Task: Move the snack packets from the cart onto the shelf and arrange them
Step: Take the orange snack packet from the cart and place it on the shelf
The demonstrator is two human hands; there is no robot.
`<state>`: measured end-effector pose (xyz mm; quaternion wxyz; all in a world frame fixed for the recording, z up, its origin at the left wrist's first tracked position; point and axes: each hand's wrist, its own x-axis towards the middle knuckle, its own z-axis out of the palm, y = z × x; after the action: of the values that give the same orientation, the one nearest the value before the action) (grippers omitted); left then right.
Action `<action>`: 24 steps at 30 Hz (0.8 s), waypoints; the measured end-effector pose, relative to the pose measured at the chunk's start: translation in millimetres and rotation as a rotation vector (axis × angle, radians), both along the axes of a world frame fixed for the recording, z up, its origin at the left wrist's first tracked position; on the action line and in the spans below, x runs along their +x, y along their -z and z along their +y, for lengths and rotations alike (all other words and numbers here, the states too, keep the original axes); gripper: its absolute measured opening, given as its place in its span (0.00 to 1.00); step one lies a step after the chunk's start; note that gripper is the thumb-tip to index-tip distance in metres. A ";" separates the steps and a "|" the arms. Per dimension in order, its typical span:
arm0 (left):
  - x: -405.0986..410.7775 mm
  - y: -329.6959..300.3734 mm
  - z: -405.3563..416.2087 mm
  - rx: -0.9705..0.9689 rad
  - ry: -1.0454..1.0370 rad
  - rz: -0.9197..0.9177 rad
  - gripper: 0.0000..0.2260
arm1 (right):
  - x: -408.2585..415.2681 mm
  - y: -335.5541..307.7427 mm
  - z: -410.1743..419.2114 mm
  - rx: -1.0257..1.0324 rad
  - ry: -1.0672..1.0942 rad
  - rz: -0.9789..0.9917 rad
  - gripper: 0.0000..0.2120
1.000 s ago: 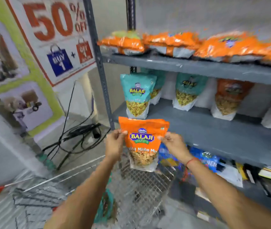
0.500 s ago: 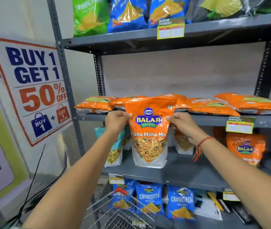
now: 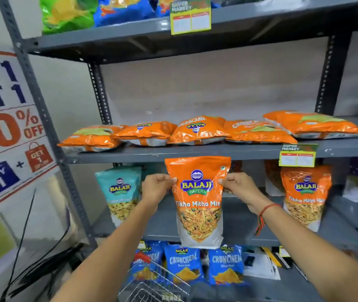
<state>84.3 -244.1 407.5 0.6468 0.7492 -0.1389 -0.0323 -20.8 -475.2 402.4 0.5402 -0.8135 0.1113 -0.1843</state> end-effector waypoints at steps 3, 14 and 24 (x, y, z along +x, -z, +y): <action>12.5 34.7 -38.3 0.024 0.003 0.029 0.06 | 9.8 29.4 -34.0 -0.026 0.034 0.055 0.13; 66.3 111.0 -179.1 0.061 -0.044 0.051 0.11 | 68.5 94.6 -161.4 -0.072 0.186 0.149 0.16; 87.4 130.2 -214.3 0.010 -0.005 0.113 0.05 | 88.8 124.4 -194.8 0.115 0.207 0.186 0.12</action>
<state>171.7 -458.4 277.3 0.6498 0.7498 -0.1002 -0.0737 68.1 -670.0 278.1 0.5514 -0.7790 0.2545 -0.1561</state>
